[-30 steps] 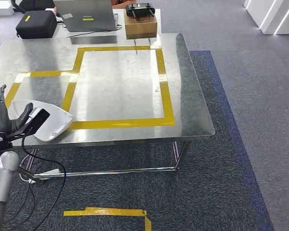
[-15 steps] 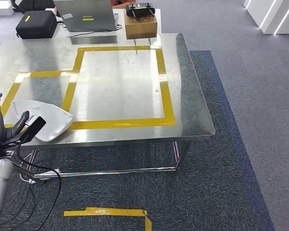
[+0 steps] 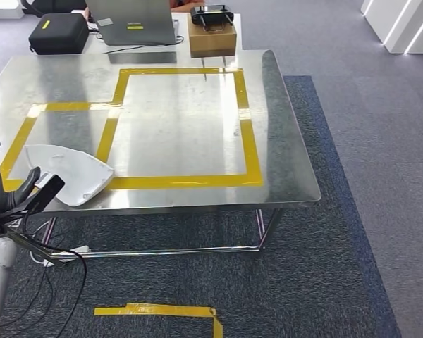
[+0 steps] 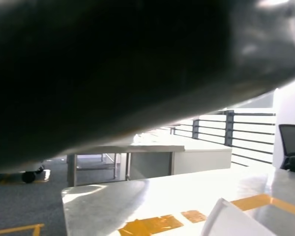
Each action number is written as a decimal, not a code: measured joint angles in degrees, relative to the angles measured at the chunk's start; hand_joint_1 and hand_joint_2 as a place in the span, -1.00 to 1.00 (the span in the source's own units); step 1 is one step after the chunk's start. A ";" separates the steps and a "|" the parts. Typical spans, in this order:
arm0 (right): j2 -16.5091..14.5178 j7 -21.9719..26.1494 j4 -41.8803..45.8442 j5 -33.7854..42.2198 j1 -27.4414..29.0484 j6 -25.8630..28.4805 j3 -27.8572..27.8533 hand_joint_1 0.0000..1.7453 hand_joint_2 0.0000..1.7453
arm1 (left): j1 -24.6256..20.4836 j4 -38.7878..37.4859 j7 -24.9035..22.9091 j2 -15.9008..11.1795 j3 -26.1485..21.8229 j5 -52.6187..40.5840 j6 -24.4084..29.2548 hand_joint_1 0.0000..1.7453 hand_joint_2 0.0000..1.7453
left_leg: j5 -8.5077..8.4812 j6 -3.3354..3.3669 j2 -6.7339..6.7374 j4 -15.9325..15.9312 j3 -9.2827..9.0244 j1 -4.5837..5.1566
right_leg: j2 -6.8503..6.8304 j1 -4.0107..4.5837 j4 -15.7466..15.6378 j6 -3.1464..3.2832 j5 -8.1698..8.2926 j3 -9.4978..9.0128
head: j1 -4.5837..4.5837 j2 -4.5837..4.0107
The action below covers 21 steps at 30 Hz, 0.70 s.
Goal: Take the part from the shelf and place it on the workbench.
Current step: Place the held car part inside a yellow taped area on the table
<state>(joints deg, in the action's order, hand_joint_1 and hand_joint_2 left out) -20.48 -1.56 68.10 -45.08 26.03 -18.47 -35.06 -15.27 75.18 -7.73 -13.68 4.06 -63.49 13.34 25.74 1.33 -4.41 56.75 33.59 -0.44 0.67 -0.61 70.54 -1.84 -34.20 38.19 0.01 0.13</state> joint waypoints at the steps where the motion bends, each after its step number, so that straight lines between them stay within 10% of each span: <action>1: 0.00 0.02 -0.03 -0.10 -0.01 -0.04 -0.14 -1.00 -1.00 | 0.12 0.05 -0.02 0.02 -0.06 -0.04 -0.01 -1.00 -1.00 | 0.00 -0.17 -0.53 0.02 -0.04 -0.05 | 0.80 -0.10 -4.24 0.14 2.10 -2.19 | -0.01 0.00; 4: 0.00 0.11 -0.17 -0.42 -0.13 -0.19 -0.58 -1.00 -1.00 | 0.28 0.32 -0.08 0.12 -0.22 -0.19 -0.02 -1.00 -1.00 | -0.20 -1.18 -2.14 0.07 0.18 -0.07 | 3.21 -0.23 -12.97 0.75 4.81 -7.03 | 0.05 0.00; 7: 0.00 0.17 -0.29 -0.74 -0.30 -0.30 -0.81 -1.00 -1.00 | 0.84 0.55 -0.10 0.04 -0.45 -0.36 -0.04 -1.00 -1.00 | -0.43 -2.33 -2.92 0.03 0.53 -0.34 | 1.59 -0.02 -13.43 1.66 4.99 -7.50 | 0.05 0.00; 11: 0.00 0.27 -0.43 -0.96 -0.43 -0.43 -1.06 -1.00 -1.00 | 0.91 0.69 -0.10 -0.14 -0.66 -0.46 -0.07 -1.00 -1.00 | 5.03 -3.31 3.07 9.41 4.88 -0.28 | -1.46 0.01 -13.90 3.00 5.11 -7.75 | 0.57 0.00; 14: 0.00 0.54 -0.68 -1.60 -0.60 -0.58 -1.46 -1.00 -1.00 | 1.39 0.71 -0.11 -0.03 -0.70 -0.55 -0.18 -1.00 -1.00 | 6.84 -3.73 3.99 16.19 7.93 -0.56 | -3.97 0.09 -13.85 3.16 4.83 -7.88 | 0.60 0.00; 18: 0.00 1.09 -0.98 -2.38 -0.99 -0.70 -1.82 -1.00 -1.00 | 1.59 0.88 -0.12 0.04 -1.01 -0.61 -0.20 -1.00 -1.00 | 0.82 -3.35 7.99 3.41 0.86 -0.24 | -6.97 0.46 -13.71 2.33 3.91 -8.81 | 0.66 0.00; 21: 0.00 1.22 -1.06 -2.55 -1.15 -0.74 -2.06 -1.00 -1.00 | 2.03 1.15 -0.12 0.14 -1.41 -0.61 -0.22 -1.00 -1.00 | 0.60 -2.25 8.26 0.64 -0.22 0.20 | -9.12 0.92 -13.78 1.54 3.34 -9.46 | 0.63 0.00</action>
<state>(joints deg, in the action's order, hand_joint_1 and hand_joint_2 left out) -20.48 -0.34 67.04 -47.63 24.88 -19.21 -37.12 -13.23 76.33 -7.85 -13.54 2.65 -64.11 13.12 26.34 -0.92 3.84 57.38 33.37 -0.24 -8.44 0.31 56.76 -0.30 -30.85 28.73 0.64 0.13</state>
